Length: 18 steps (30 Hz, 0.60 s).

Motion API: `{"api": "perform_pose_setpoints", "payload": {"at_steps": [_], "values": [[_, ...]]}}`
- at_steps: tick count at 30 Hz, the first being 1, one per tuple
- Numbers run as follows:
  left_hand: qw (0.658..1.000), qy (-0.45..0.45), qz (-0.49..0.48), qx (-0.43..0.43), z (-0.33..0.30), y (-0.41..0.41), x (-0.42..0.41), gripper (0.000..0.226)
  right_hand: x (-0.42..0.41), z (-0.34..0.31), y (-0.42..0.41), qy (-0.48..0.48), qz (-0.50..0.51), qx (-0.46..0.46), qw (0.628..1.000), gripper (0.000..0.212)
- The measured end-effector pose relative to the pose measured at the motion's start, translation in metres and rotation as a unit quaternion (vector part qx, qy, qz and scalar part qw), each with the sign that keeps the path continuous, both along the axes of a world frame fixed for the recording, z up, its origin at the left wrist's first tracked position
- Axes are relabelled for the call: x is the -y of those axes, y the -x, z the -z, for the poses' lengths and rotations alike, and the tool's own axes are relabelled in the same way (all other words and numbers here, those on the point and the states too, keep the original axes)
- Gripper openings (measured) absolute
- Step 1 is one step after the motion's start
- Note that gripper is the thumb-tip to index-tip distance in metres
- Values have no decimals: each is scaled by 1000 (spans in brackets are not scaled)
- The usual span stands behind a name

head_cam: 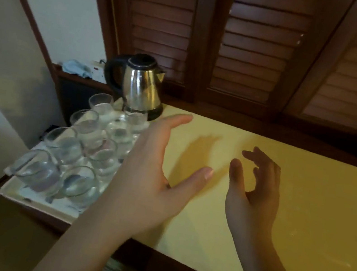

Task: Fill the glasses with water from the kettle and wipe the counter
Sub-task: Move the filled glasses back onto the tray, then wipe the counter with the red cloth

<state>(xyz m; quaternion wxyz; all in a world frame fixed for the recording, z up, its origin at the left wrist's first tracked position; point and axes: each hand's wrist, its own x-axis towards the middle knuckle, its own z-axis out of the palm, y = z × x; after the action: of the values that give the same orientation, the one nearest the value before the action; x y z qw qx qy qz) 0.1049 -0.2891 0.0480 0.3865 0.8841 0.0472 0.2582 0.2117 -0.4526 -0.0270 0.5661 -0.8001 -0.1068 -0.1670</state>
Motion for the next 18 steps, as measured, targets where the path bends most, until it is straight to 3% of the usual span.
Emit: {"api": "perform_pose_setpoints", "payload": {"at_steps": [9, 14, 18], "values": [[992, -18, 81, -92, 33, -116, 150, 73, 197, 29, -92, 94, 83, -56, 990, 25], [982, -35, 77, -169, 69, -188, 186, 64, 292, 60, -165, 186, 130, -96, 969, 35], [963, -62, 63, -256, 99, -235, 188, 63, 358, 79, -252, 308, 151, -165, 925, 56]]}}
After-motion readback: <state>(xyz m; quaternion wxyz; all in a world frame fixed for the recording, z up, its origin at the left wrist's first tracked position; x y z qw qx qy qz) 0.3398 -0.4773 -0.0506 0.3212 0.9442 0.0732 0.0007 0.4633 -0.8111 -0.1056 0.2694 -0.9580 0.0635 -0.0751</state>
